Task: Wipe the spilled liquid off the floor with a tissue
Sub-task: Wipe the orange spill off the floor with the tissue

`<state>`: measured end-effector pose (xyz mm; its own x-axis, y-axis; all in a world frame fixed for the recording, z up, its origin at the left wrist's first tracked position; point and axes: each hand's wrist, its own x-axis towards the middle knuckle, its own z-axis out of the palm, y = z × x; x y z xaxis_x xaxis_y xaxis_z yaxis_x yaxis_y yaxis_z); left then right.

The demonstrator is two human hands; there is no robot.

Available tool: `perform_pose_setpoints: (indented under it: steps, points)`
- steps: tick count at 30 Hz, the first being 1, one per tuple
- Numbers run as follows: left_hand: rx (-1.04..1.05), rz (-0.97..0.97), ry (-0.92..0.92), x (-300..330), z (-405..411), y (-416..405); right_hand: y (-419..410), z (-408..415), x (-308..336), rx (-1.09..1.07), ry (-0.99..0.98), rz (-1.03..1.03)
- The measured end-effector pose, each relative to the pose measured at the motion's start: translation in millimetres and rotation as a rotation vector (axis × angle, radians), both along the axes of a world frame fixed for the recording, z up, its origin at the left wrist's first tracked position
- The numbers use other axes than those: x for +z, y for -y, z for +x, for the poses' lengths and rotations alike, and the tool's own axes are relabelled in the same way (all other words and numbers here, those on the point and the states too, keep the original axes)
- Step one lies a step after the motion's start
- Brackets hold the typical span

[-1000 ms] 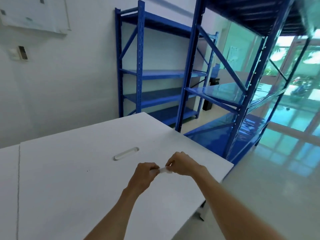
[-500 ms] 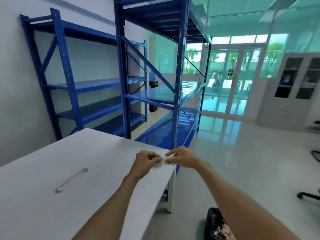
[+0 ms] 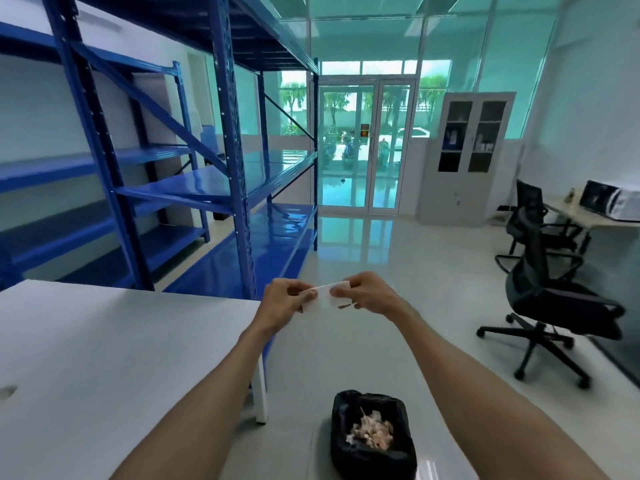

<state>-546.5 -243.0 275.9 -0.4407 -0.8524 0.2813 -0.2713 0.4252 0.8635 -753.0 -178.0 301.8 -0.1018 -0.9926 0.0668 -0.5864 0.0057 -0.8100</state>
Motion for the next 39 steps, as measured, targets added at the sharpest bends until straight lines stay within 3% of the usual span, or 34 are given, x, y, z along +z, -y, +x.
perform_pose_setpoints:
  steps: [10, 18, 28, 33, 39]
  points:
    - [-0.067, 0.006, 0.012, 0.2, -95.7, 2.8, -10.1, -94.4, -10.6, -0.017, 0.096, 0.023]
    - [-0.124, 0.031, 0.058, -19.4, -123.0, 27.3, -5.4, -111.0, -31.3, -0.067, 0.325, 0.105]
    - [-0.172, 0.151, 0.026, -66.8, -154.7, 52.1, 15.6, -134.6, -91.0, -0.151, 0.368, 0.117]
    - [-0.161, 0.222, 0.065, -130.3, -175.7, 50.8, 27.3, -161.2, -158.5, -0.113, 0.379, 0.202]
    - [-0.145, 0.317, 0.056, -269.0, -191.4, 49.9, 28.5, -181.0, -309.1, -0.192, 0.428, 0.230]
